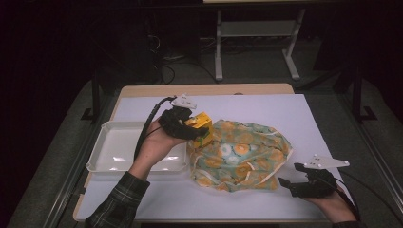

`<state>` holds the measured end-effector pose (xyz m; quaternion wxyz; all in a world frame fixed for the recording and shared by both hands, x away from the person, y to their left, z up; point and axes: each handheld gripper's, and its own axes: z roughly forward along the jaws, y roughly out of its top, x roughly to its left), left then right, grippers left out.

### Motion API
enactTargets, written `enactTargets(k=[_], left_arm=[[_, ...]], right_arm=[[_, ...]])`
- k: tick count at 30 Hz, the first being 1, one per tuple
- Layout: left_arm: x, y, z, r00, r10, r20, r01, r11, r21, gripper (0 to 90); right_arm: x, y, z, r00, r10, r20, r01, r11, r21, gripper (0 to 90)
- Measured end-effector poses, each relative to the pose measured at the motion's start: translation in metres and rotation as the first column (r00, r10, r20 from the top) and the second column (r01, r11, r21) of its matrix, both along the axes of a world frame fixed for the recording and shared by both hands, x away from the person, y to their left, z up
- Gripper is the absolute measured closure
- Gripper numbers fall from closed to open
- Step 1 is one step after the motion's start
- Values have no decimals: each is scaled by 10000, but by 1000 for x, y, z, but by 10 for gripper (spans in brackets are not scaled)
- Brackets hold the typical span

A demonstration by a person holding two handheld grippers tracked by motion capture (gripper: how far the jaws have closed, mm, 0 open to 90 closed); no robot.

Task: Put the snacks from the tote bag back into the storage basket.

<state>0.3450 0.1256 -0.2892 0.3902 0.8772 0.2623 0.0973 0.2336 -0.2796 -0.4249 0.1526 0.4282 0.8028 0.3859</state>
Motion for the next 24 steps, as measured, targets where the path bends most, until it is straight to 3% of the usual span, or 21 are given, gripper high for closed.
enactTargets(k=[9, 24], left_arm=[[-8, 31, 5, 9991, 424, 57, -424, 9991, -88, 541], [-15, 73, -15, 9939, 1059, -312, -1062, 9943, -75, 540]], right_arm=[[0, 1, -1, 10000, 8, -47, -8, 10000, -9, 174], [0, 0, -1, 10000, -9, -37, 9, 10000, -31, 174]])
